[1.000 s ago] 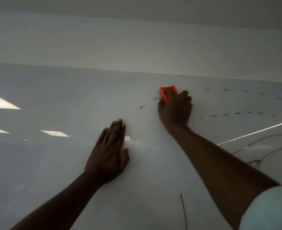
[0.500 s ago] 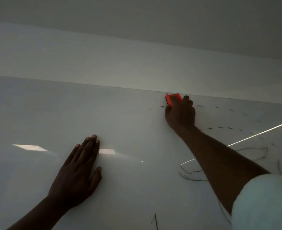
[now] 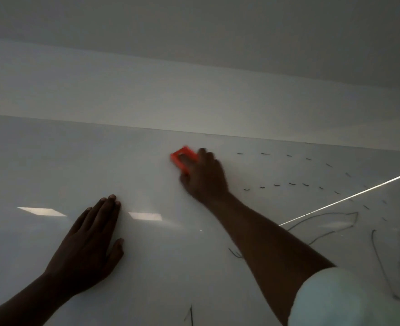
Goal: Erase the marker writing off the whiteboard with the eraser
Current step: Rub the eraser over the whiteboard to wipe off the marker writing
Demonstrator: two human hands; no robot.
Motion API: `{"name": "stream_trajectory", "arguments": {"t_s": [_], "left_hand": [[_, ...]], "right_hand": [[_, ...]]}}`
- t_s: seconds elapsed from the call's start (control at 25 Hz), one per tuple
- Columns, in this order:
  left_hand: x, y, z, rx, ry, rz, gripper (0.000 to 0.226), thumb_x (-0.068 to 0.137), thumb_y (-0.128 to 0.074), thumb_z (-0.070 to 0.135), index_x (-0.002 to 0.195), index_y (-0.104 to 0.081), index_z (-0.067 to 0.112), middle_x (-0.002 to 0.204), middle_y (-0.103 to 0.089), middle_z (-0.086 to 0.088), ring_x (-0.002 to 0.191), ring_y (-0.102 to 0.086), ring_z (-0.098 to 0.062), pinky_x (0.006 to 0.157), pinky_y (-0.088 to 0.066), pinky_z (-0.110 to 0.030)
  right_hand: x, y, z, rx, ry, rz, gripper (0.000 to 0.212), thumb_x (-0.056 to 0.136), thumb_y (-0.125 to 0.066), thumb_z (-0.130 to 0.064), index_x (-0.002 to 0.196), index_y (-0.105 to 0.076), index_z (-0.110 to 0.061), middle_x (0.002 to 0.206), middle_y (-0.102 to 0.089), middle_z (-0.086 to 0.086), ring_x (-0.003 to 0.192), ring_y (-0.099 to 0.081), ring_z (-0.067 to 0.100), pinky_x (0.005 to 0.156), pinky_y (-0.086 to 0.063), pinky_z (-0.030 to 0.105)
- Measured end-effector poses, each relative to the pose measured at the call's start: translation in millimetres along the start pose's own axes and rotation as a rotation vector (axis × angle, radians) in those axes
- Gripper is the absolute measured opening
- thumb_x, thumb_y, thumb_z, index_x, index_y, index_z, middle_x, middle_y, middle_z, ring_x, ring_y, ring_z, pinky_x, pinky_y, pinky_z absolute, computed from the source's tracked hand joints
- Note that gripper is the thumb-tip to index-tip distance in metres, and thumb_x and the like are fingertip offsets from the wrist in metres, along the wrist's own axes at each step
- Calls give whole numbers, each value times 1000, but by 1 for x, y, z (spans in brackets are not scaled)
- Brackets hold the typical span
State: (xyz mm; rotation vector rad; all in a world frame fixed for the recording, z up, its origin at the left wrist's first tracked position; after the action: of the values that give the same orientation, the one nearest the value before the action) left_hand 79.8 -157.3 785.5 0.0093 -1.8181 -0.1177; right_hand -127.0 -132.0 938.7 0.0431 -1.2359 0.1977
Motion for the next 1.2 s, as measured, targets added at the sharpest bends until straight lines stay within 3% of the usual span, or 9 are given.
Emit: {"name": "stream_trajectory", "arguments": {"t_s": [0.12, 0.24, 0.4, 0.52, 0.72, 0.88, 0.96, 1.08, 1.2], "left_hand": [[10, 4, 9, -18, 11, -4, 90, 101, -8, 60, 148, -45, -7, 155, -44, -25, 142, -45, -41, 119, -35, -49], [39, 8, 33, -43, -23, 12, 81, 99, -23, 54, 150, -44, -4, 158, -39, -24, 146, -41, -41, 118, -37, -54], [96, 12, 77, -154, 38, 76, 76, 95, -21, 43, 157, -34, 1, 165, -28, -20, 154, -27, -36, 126, -23, -50], [129, 15, 104, -204, 69, 123, 66, 97, -35, 32, 153, -41, -1, 161, -36, -23, 150, -33, -39, 123, -29, -52], [146, 5, 124, -162, 45, 119, 60, 96, -39, 30, 146, -50, 0, 153, -46, -21, 142, -42, -37, 118, -34, -49], [146, 4, 126, -149, 50, 157, 59, 94, -41, 30, 144, -51, 0, 149, -49, -20, 138, -45, -37, 114, -37, -49], [146, 4, 127, -148, 47, 159, 61, 94, -39, 32, 144, -51, -1, 150, -48, -21, 139, -45, -38, 115, -37, -49], [146, 2, 126, -149, 40, 142, 69, 94, -31, 39, 147, -49, 0, 154, -45, -22, 144, -41, -38, 118, -34, -50], [144, 0, 125, -171, 36, 144, 74, 94, -25, 42, 152, -44, 0, 160, -39, -22, 150, -35, -37, 123, -29, -51]], "right_hand": [[-7, 15, 106, -109, -346, 34, 52, 95, -51, -37, 145, -45, -24, 129, -47, 19, 111, -50, 39, 89, -45, 43], [-21, 15, 106, -60, -531, 69, 48, 94, -53, -33, 140, -49, -20, 131, -46, 22, 112, -49, 40, 90, -45, 44], [-45, 7, 6, 23, -97, 66, 51, 89, -54, -34, 139, -52, -21, 119, -52, 19, 98, -53, 37, 78, -47, 41], [-65, 17, 32, -33, 114, 32, 53, 89, -54, -38, 140, -53, -22, 111, -54, 17, 90, -55, 37, 70, -47, 39], [-107, 51, 225, -218, -398, 24, 55, 95, -53, -38, 147, -45, -20, 118, -49, 23, 99, -53, 40, 77, -50, 44], [-117, 53, 248, -192, -678, 88, 47, 94, -56, -32, 137, -49, -12, 122, -48, 25, 105, -53, 42, 82, -50, 46], [-98, 40, 197, -119, -577, 91, 52, 93, -55, -32, 143, -45, -18, 128, -46, 24, 109, -51, 41, 88, -49, 46], [-75, 19, 82, -10, -2, 68, 57, 89, -57, -35, 144, -49, -20, 120, -51, 20, 98, -53, 37, 80, -51, 43], [-55, 16, 81, -4, 290, -42, 57, 91, -57, -39, 146, -48, -27, 120, -53, 18, 99, -54, 35, 79, -49, 41]]}}
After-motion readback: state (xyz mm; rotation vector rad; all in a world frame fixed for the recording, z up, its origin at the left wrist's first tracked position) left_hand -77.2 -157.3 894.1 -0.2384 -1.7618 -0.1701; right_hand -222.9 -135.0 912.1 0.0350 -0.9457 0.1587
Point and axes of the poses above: each hand's wrist, its own x-axis towards the middle knuckle, its own y-axis out of the back of the hand, z = x × y, the point moved 10 cm from there along x, towards the middle knuckle
